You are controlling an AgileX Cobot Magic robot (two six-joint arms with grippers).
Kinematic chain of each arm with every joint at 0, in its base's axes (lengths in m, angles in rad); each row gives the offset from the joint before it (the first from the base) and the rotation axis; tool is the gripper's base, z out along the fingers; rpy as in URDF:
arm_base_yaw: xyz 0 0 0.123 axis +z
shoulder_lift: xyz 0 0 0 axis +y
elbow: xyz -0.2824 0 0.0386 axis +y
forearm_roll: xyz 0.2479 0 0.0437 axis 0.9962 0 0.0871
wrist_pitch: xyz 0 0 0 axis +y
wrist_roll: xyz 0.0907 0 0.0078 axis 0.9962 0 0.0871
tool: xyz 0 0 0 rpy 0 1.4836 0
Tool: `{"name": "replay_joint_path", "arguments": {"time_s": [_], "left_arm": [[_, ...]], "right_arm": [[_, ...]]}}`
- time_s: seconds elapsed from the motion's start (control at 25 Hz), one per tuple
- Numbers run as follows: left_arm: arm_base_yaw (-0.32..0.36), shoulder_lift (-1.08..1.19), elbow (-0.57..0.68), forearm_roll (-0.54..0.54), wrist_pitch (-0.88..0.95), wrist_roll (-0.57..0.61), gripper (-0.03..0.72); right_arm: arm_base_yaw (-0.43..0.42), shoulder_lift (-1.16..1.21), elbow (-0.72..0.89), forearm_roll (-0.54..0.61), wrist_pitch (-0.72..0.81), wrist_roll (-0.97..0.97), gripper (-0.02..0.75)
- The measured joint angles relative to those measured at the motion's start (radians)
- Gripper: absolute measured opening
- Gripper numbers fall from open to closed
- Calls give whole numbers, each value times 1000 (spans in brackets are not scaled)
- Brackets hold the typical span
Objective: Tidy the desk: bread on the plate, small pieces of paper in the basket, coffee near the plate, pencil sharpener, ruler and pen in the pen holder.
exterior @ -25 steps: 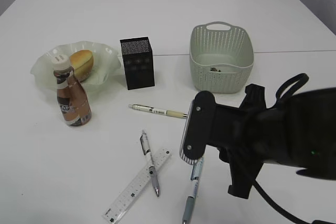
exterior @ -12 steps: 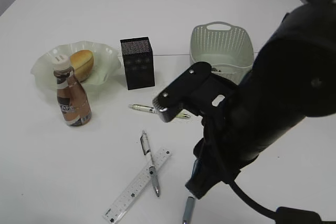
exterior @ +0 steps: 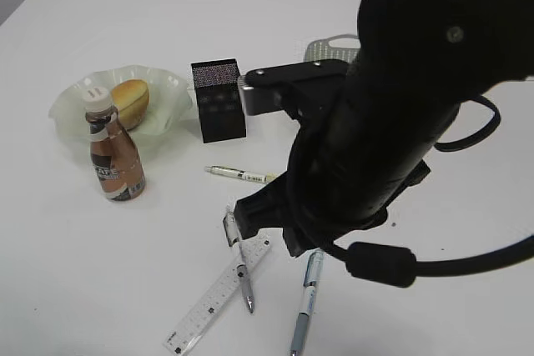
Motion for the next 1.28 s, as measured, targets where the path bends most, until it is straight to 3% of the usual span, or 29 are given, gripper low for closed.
{"name": "replay_joint_path", "arguments": {"time_s": [0.4,0.68,1.04,1.28], "left_arm": [[-4,0,0,-40,2,49,386],[-107,5,0,-43,2,57,386],[-153,76,0,-58,-30,68,391],[-155,152,-18,-66,-60,114,450]], "right_arm": [[-4,31,-34,7,37,148,241],[-40,54,-83,13,60,189,242],[-182,54,-146,13,125,205,245],[-295,54,-146,20,158,201,245]]}}
